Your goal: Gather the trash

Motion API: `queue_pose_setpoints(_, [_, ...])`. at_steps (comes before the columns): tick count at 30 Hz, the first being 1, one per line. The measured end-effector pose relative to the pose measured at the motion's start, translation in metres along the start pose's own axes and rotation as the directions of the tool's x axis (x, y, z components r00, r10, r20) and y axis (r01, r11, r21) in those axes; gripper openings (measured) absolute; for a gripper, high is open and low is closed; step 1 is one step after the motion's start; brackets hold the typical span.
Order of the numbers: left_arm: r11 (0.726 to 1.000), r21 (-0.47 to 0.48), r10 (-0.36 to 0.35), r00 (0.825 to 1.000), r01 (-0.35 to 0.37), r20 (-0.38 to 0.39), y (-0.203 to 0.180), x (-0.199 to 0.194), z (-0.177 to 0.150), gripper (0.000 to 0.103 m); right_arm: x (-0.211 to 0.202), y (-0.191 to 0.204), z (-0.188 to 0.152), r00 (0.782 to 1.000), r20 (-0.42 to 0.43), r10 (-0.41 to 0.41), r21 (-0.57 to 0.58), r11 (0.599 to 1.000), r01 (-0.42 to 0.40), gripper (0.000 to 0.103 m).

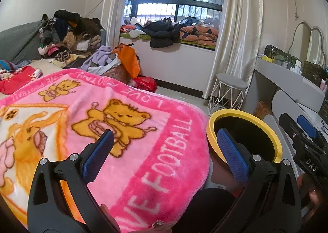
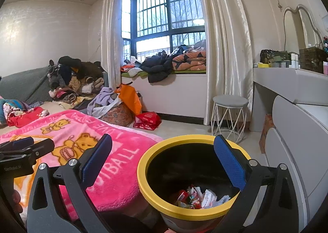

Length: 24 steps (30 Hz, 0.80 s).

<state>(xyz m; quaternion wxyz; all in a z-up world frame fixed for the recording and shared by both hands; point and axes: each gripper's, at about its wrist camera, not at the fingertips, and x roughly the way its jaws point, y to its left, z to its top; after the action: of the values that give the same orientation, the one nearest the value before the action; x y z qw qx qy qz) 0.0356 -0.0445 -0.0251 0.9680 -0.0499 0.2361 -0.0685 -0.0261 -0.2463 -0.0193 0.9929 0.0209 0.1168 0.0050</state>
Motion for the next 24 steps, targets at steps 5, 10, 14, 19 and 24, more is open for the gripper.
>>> queue_pose_setpoints(5, [1.000,0.001,0.001,1.000,-0.001,0.001,-0.0005,-0.0001,0.0000,0.092,0.0002,-0.0002,0.0003,1.000,0.000,0.000,0.000,1.000,0.000,0.097])
queue_pose_setpoints(10, [1.000,0.001,0.001,1.000,-0.001,0.001,-0.0001,-0.0001,0.0002,0.092,0.0007,-0.0029,0.0002,1.000,0.003,0.000,0.000,1.000,0.000,0.097])
queue_pose_setpoints(14, [1.000,0.001,0.001,1.000,-0.001,0.000,0.0000,-0.0002,0.0003,0.092,0.0003,-0.0039,0.0004,1.000,0.005,-0.004,0.000,1.000,0.004,0.097])
queue_pose_setpoints(19, [1.000,0.002,0.001,1.000,-0.001,0.001,-0.0003,-0.0001,0.0002,0.092,0.0002,-0.0055,0.0004,1.000,0.005,-0.005,0.000,1.000,0.005,0.097])
queue_pose_setpoints(24, [1.000,0.001,0.001,1.000,-0.001,0.000,0.0000,-0.0001,0.0003,0.092,-0.0002,-0.0071,0.0004,1.000,0.009,-0.007,0.001,1.000,0.007,0.097])
